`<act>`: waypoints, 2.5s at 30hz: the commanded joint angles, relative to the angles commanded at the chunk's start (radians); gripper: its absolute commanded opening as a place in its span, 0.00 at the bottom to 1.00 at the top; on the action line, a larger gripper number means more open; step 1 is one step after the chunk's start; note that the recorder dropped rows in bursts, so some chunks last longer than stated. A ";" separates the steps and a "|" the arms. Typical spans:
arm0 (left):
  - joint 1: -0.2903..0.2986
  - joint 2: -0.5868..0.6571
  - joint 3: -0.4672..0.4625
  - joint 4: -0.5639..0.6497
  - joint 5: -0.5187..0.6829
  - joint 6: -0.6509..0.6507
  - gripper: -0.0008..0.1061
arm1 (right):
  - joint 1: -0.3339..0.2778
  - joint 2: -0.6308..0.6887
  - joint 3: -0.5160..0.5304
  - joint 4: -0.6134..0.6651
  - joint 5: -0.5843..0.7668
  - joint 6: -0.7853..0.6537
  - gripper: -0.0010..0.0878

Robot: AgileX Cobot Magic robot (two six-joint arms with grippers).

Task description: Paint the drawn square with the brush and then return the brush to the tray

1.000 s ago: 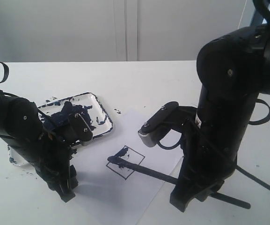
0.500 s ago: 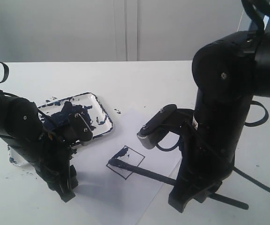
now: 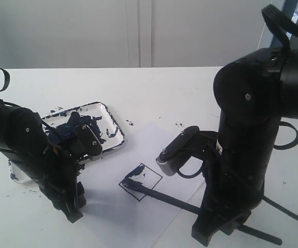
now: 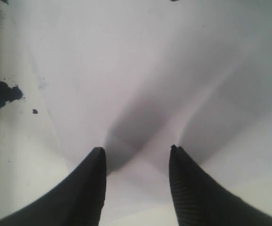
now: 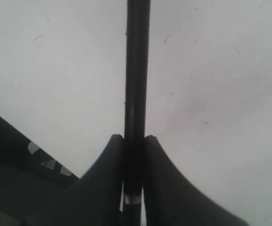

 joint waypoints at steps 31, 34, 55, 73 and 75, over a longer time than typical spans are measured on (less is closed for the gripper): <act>0.000 0.000 0.000 0.000 0.008 0.000 0.46 | 0.000 0.000 0.000 0.041 0.000 -0.043 0.01; 0.000 0.000 0.000 0.000 0.008 0.000 0.46 | 0.000 0.000 0.000 -0.003 0.000 -0.012 0.01; 0.000 0.000 0.000 0.000 0.008 0.000 0.46 | 0.000 0.000 0.000 -0.125 0.000 0.076 0.01; 0.000 0.000 0.000 0.000 0.006 0.000 0.46 | 0.000 0.000 0.000 0.019 0.000 -0.014 0.01; 0.000 0.000 0.000 0.000 0.006 0.000 0.46 | 0.000 0.000 0.000 -0.037 0.000 0.026 0.01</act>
